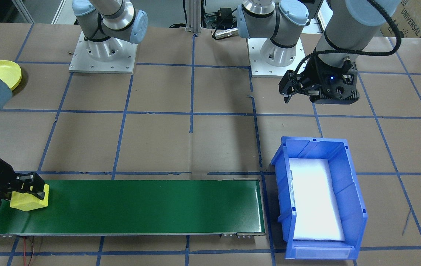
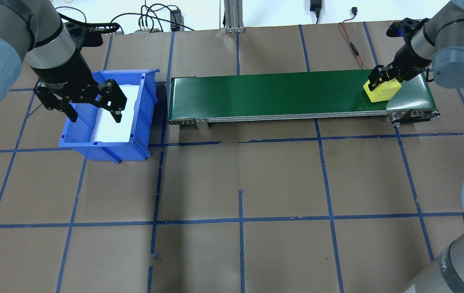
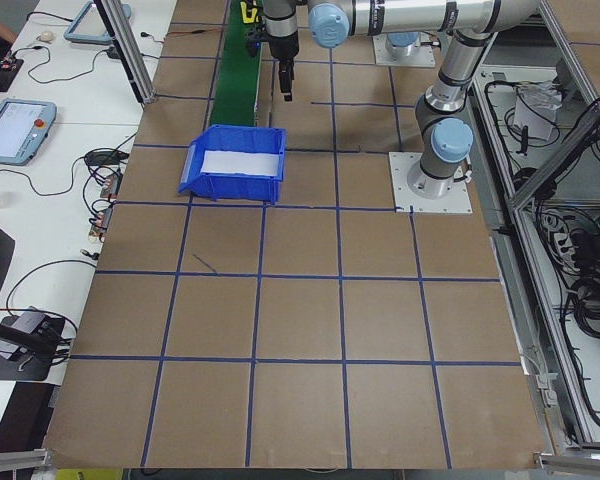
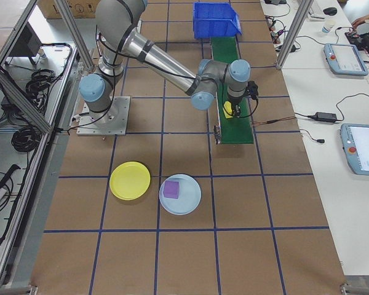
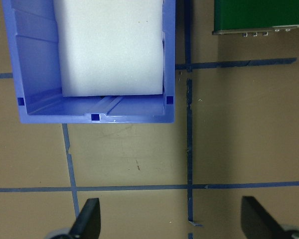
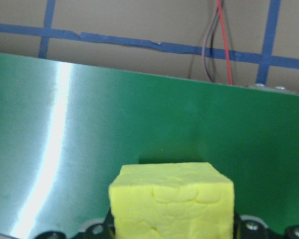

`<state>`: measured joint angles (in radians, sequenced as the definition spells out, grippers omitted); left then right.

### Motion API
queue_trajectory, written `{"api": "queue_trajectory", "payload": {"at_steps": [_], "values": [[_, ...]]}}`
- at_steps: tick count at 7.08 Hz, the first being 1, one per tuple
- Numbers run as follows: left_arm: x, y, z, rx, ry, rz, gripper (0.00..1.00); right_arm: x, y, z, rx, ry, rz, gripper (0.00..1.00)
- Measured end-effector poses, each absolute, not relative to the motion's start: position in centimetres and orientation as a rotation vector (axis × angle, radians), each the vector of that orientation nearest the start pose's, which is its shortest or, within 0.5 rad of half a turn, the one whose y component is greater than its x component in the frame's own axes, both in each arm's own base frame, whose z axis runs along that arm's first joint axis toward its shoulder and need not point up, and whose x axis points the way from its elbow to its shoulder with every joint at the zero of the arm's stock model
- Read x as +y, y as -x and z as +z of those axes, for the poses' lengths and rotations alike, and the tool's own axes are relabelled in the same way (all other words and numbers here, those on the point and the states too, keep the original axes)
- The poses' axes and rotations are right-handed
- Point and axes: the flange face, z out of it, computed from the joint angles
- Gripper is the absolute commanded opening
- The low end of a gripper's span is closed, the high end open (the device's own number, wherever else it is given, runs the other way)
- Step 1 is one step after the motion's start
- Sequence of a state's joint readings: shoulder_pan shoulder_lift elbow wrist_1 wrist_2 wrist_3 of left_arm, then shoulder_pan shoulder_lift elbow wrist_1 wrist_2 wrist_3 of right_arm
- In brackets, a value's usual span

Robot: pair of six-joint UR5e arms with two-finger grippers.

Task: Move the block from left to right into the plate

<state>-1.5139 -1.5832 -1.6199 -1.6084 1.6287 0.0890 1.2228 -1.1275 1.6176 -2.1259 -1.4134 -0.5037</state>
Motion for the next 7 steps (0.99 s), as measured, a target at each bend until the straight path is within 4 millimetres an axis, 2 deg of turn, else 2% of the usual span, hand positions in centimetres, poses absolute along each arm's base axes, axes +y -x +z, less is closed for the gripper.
{"api": "queue_trajectory", "payload": {"at_steps": [1,2,3,4,5,7], "values": [[-49.3,10.0,45.5,3.087,-0.054,0.158,1.00,-64.0,8.9,27.7,3.065,0.211,-0.170,0.26],[-49.3,10.0,45.5,3.087,-0.054,0.158,1.00,-62.4,11.1,28.6,3.106,0.142,-0.151,0.26],[-49.3,10.0,45.5,3.088,-0.054,0.158,1.00,-58.6,14.9,28.9,3.146,0.033,-0.092,0.26],[-49.2,10.0,45.5,3.088,-0.055,0.158,1.00,-53.4,19.1,28.5,3.181,-0.054,-0.003,0.26],[-49.2,10.0,45.5,3.088,-0.056,0.159,1.00,-47.2,23.5,28.6,3.203,-0.081,0.066,0.26],[-49.2,10.1,45.4,3.088,-0.055,0.160,1.00,-36.2,32.0,28.6,3.181,-0.133,0.132,0.26]]}}
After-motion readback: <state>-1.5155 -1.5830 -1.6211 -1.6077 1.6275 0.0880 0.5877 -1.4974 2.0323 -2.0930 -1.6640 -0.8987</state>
